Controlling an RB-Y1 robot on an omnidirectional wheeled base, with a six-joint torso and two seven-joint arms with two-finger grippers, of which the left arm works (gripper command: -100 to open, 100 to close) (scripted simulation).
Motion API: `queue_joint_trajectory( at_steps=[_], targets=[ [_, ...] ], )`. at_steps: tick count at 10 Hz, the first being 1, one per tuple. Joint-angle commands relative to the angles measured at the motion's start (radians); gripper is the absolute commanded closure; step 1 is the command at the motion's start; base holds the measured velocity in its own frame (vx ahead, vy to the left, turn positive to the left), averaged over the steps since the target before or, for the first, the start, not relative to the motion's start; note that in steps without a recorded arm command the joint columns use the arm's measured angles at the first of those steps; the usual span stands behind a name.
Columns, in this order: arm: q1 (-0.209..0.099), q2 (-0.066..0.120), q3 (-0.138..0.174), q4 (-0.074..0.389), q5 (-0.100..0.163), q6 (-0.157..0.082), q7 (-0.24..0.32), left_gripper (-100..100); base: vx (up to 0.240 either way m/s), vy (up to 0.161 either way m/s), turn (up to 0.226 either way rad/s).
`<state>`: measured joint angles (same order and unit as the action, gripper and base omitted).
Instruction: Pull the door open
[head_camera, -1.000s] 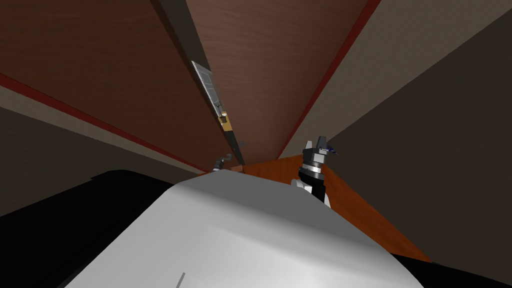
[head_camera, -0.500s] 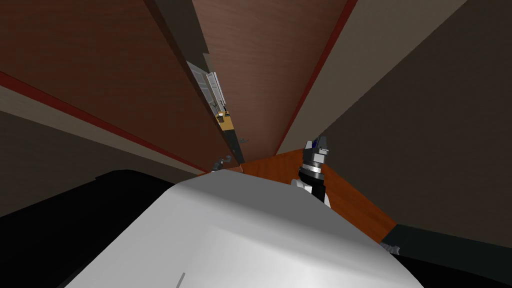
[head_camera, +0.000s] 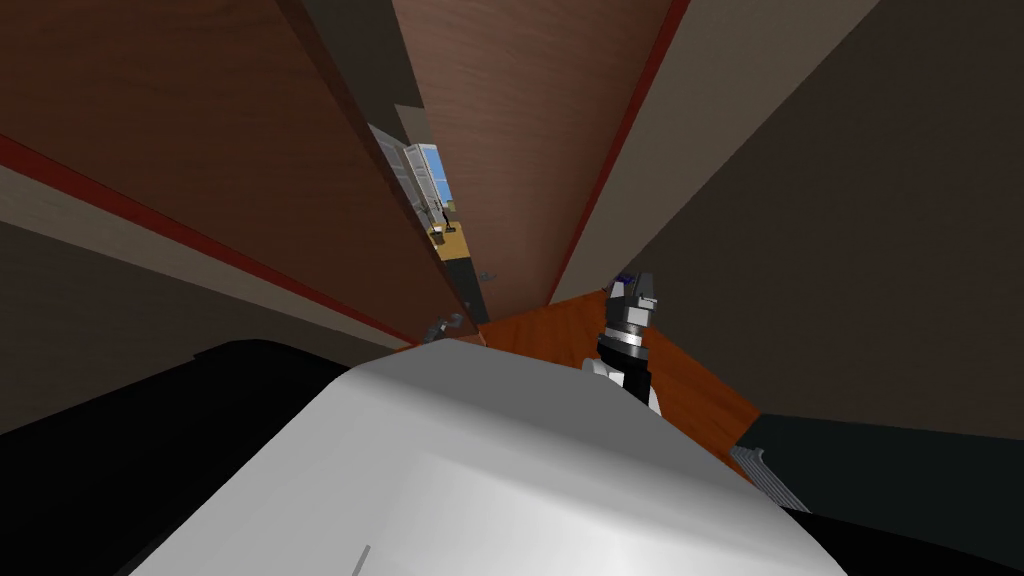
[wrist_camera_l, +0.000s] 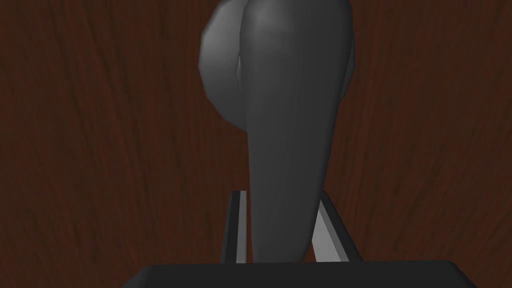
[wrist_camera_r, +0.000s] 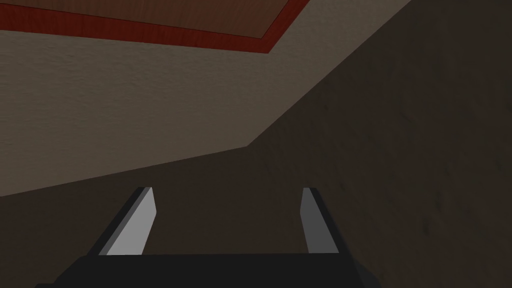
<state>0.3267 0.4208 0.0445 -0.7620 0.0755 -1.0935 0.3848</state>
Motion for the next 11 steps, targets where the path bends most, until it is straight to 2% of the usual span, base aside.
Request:
queue_joint_trajectory(
  at_steps=[1,6,9,11],
  targets=[
    [0.000,0.000,0.000,0.000,0.000,0.000,0.000,100,-0.078,0.019,-0.015],
    [-0.037,-0.021,-0.009,-0.014,-0.027,0.042,-0.007,100,-0.159,-0.001,-0.060],
    [-0.070,-0.041,-0.017,-0.029,-0.051,0.080,-0.014,100,-0.218,0.005,-0.090],
    [-0.089,-0.053,-0.022,-0.039,-0.066,0.102,-0.018,100,-0.243,0.081,-0.086]
  ],
)
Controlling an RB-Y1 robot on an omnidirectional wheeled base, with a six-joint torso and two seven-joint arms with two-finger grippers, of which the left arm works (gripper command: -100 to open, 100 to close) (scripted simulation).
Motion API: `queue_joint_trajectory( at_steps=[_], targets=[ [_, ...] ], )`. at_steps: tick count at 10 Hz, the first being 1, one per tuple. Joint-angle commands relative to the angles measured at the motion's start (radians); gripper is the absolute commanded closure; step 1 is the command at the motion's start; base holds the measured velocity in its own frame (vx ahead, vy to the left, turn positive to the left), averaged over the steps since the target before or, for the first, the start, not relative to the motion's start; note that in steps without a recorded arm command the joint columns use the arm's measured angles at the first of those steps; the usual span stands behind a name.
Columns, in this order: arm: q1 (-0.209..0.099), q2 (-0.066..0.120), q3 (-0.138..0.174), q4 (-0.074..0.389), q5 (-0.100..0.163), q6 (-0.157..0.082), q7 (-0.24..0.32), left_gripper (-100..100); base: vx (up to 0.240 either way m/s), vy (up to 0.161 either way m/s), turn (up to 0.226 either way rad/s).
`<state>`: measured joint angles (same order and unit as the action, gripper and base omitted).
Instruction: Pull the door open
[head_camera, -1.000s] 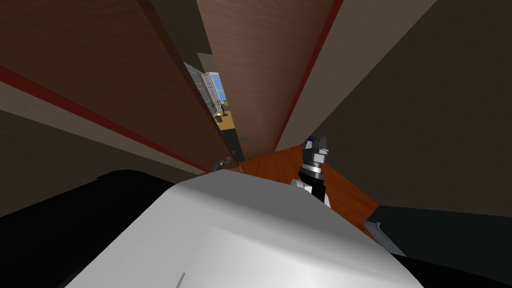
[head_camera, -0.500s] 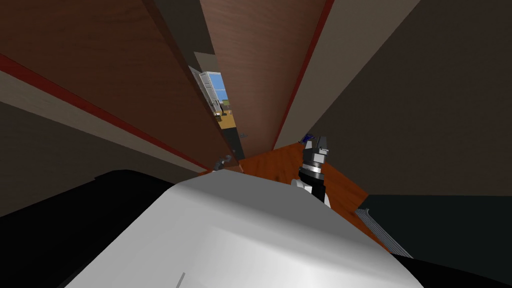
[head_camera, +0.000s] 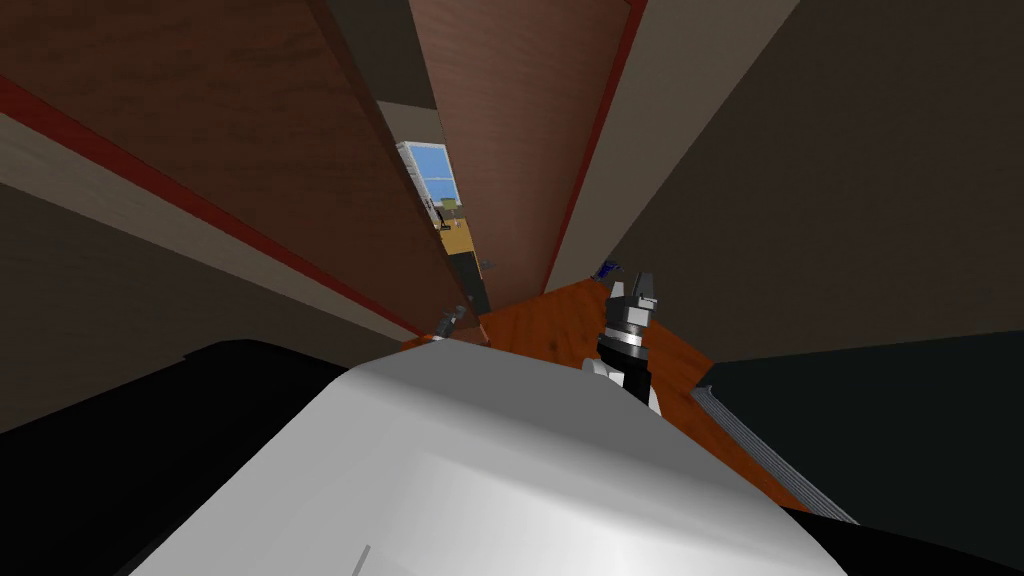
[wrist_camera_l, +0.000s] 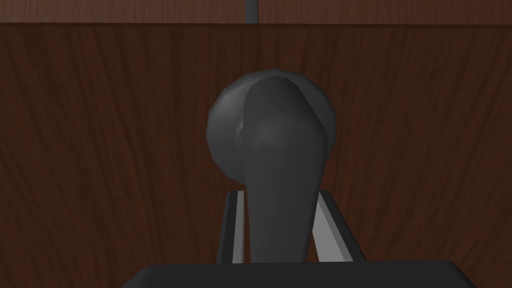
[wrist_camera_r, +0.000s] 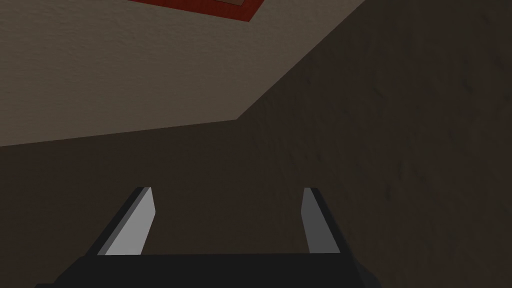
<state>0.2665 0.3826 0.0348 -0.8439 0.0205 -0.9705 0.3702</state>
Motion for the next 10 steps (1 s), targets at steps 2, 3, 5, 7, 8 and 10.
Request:
queue_joint_trajectory(
  at_steps=[2,3,5,7,8,10],
  targets=[
    [-0.048,-0.026,-0.017,0.034,-0.024,0.000,-0.007,100,-0.162,0.062,-0.049],
    [-0.048,-0.026,-0.017,0.034,-0.024,0.000,-0.007,100,-0.149,0.065,-0.069],
    [-0.072,-0.040,-0.023,0.023,-0.042,0.026,-0.012,100,-0.214,0.103,-0.071],
    [-0.089,-0.050,-0.027,0.015,-0.054,0.046,-0.015,100,-0.160,0.159,-0.098],
    [-0.092,-0.048,-0.026,0.032,-0.050,0.038,-0.015,100,-0.049,0.059,-0.044],
    [-0.085,-0.032,-0.023,0.062,-0.048,0.003,0.001,100,-0.120,-0.001,-0.224]
  ],
)
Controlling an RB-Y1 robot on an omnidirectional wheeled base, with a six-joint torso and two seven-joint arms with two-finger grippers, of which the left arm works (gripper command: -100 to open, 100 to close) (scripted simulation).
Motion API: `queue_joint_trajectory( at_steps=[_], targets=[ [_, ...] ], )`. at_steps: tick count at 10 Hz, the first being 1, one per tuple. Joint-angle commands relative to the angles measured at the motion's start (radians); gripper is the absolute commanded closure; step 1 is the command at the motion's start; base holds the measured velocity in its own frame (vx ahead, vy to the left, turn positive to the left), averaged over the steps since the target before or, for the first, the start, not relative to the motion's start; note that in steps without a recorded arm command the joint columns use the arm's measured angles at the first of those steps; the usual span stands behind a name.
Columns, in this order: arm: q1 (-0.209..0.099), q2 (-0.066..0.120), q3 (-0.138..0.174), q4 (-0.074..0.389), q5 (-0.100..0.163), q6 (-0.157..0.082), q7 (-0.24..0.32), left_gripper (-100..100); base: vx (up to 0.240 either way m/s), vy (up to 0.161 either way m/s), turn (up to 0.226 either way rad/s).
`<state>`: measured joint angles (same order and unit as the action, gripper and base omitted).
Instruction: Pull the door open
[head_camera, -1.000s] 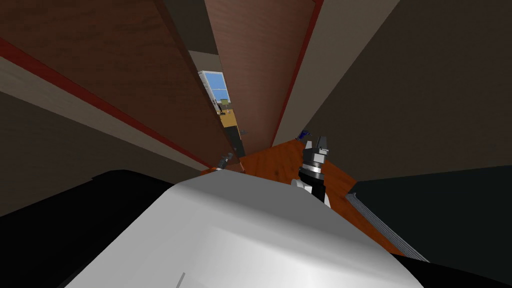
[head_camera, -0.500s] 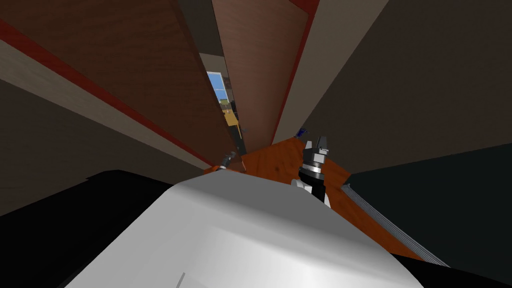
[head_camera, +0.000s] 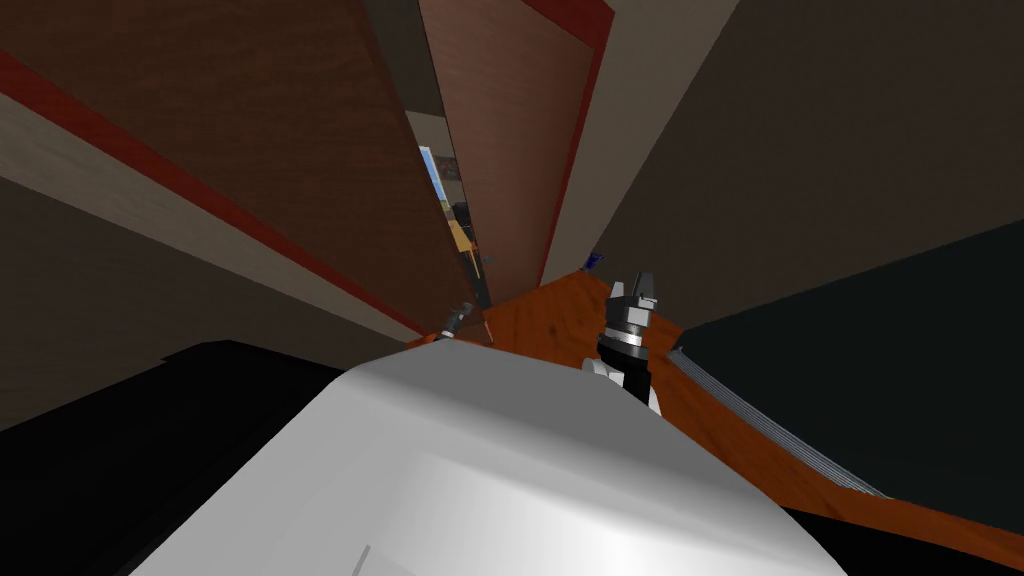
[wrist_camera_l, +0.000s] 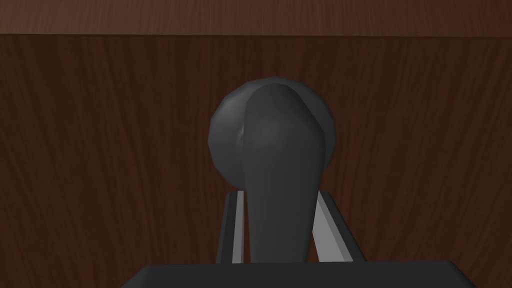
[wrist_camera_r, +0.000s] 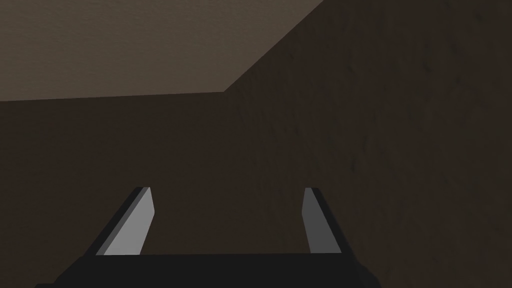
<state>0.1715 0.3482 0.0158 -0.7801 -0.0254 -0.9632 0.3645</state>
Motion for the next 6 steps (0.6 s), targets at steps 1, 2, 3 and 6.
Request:
queue_joint_trajectory(
  at_steps=[1,2,3,6],
  targets=[
    [0.013,0.011,-0.001,0.013,0.001,-0.021,0.015,100,-0.186,-0.007,-0.226],
    [0.017,0.021,0.002,0.029,0.003,-0.040,0.023,100,-0.201,0.034,-0.218],
    [0.017,0.021,0.002,0.029,0.003,-0.040,0.023,100,-0.137,0.019,-0.096],
    [0.026,0.048,0.011,0.070,0.010,-0.090,0.045,100,-0.138,0.032,-0.191]
  ],
)
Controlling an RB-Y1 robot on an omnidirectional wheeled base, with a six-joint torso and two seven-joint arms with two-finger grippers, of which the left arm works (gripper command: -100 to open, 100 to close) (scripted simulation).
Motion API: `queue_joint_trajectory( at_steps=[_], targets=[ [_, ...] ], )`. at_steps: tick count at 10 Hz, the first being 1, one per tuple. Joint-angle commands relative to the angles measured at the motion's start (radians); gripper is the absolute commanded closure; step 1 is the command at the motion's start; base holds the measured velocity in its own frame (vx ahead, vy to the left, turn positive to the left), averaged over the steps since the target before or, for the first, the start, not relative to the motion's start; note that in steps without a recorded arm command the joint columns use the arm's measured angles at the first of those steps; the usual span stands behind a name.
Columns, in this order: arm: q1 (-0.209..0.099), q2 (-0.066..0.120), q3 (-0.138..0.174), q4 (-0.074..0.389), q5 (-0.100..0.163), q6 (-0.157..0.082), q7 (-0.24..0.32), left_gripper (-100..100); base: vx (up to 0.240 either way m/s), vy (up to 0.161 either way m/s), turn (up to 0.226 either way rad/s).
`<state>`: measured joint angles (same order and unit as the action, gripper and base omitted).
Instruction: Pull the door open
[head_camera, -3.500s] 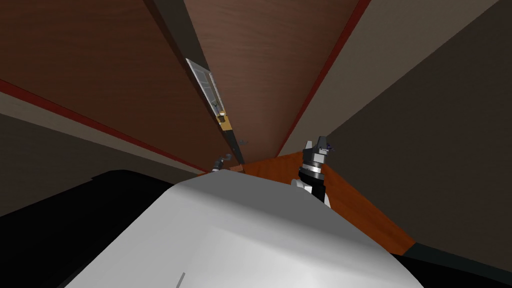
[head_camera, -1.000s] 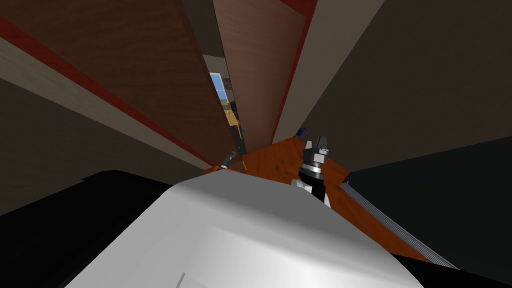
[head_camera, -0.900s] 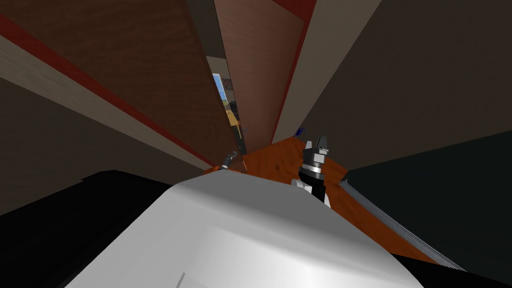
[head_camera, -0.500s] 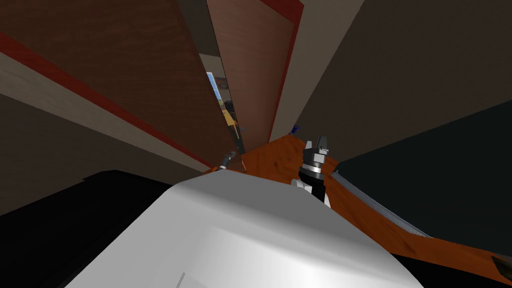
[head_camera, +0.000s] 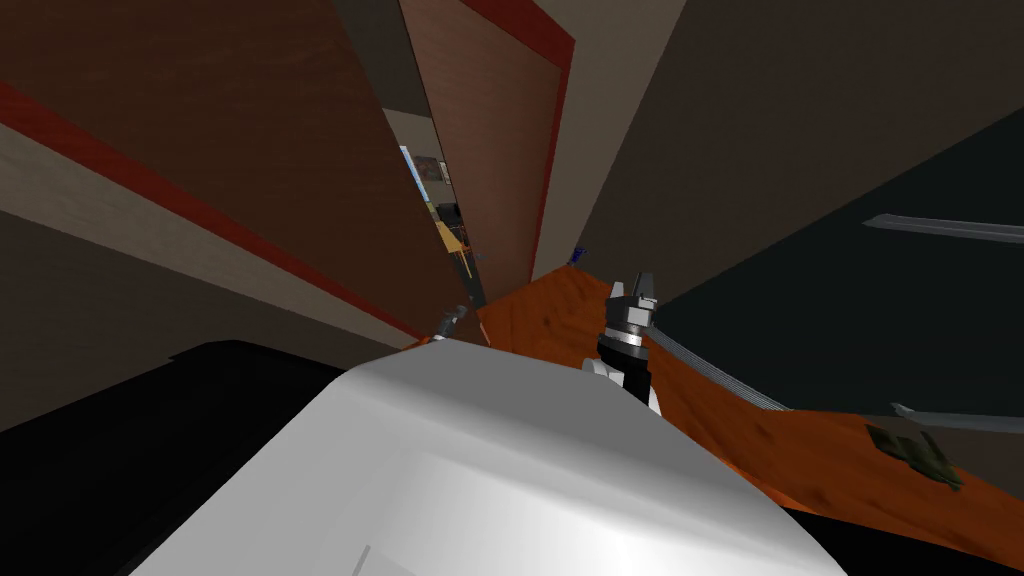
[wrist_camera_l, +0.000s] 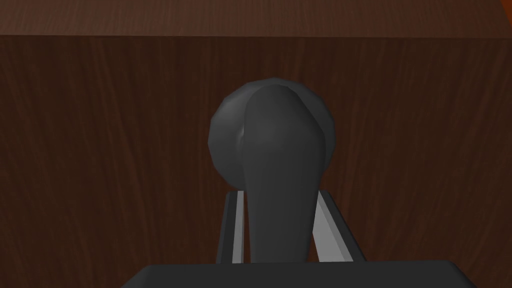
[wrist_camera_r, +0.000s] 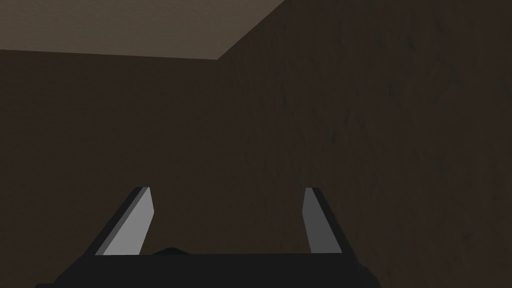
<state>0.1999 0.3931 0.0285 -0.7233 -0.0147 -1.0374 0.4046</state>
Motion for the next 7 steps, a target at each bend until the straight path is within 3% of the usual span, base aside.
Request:
queue_joint_trajectory(
  at_steps=[1,4,5,6,7],
  targets=[
    [0.001,0.013,0.001,0.029,0.002,-0.034,0.014,100,-0.154,0.026,-0.198],
    [0.009,0.034,0.008,0.063,0.007,-0.074,0.032,100,-0.186,0.051,-0.180],
    [0.001,0.027,0.004,0.064,0.005,-0.072,0.029,100,-0.095,0.016,-0.037],
    [0.014,0.033,0.000,0.075,0.001,-0.097,0.036,100,-0.121,0.044,-0.169],
    [0.017,0.035,0.000,0.078,0.000,-0.104,0.037,100,-0.184,0.064,-0.155]
  ],
)
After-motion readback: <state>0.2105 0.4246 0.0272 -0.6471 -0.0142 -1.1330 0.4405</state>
